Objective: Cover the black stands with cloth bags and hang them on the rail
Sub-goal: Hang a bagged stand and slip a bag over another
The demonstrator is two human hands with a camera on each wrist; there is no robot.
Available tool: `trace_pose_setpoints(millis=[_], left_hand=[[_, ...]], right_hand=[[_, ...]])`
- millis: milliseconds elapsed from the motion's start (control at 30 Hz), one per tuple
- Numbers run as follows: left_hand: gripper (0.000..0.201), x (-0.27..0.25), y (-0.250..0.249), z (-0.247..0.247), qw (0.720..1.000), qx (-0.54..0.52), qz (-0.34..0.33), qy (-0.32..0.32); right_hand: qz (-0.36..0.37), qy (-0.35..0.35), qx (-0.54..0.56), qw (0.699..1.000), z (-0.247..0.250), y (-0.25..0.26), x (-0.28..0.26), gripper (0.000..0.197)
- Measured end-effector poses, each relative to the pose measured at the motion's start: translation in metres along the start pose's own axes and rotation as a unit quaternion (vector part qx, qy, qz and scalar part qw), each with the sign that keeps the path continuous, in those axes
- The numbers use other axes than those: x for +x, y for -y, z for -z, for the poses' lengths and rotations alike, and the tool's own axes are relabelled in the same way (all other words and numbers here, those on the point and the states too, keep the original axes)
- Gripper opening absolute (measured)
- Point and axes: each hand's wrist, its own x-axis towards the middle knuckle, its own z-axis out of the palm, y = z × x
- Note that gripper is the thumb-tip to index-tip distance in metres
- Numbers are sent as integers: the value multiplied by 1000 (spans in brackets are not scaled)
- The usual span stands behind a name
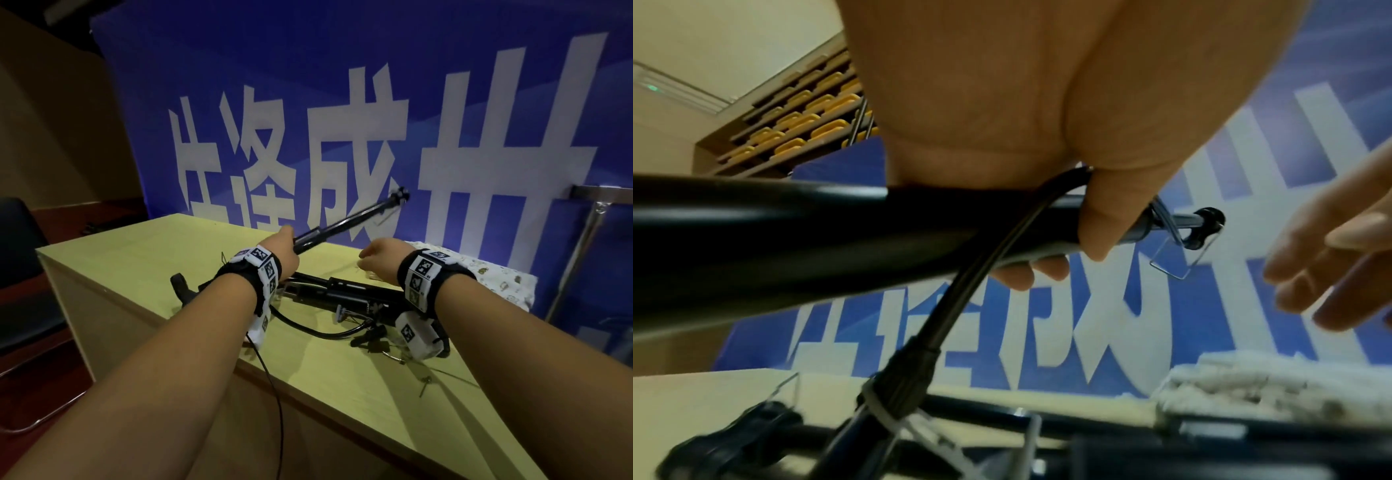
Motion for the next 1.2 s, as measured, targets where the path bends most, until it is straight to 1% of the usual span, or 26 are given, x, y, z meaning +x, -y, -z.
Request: trace_pose_setpoints(millis=[133,233,300,367,433,467,567,600,667,733,800,867,933,1033,1067,1133,1200], left_hand=[[24,-14,-35,40,995,-88,-29,-42],[28,-30,-60,70,986,-151,-56,-40],[28,-43,-79,86,972,-220,-77,-21],[26,-56,-99,94,951,-295,-90,5],[25,-69,-120,96,926,-360,-105,38],[25,-76,-131,96,908,-398,-113,59],[25,-95,-164,89,843,-510,-134,110],[27,-102,-177,86,823,-535,-141,126],[29,-115,-202,80,793,-566,-158,158],[30,-124,-224,74,773,-580,-176,188],[33,-130,-245,65,760,-585,-189,213],[36,-135,-265,54,760,-572,-201,232],[38,-142,-287,39,774,-547,-207,242],[32,-153,-317,20,789,-529,-193,245],[29,-159,-327,13,794,-522,-188,247],[19,-168,-343,-2,805,-507,-184,248],[16,-175,-354,-17,813,-490,-184,254]], right_hand=[[17,-45,123,991,24,10,-21,37],[34,-76,197,977,44,18,-34,37],[49,-95,253,962,60,21,-44,36],[62,-112,311,942,76,23,-54,36],[71,-126,366,919,92,22,-69,43],[76,-134,384,911,100,20,-78,42],[83,-146,420,892,122,10,-103,25],[86,-148,425,889,130,4,-112,24],[93,-154,429,885,145,-9,-130,26],[100,-164,448,873,159,-24,-149,29],[96,-178,466,861,172,-42,-169,24],[87,-186,474,856,182,-61,-185,25],[67,-221,474,850,190,-82,-199,34],[38,-252,508,823,195,-110,-220,33],[26,-261,502,824,195,-120,-227,34],[-6,-287,462,839,194,-143,-237,37],[-28,-305,441,844,190,-164,-242,35]])
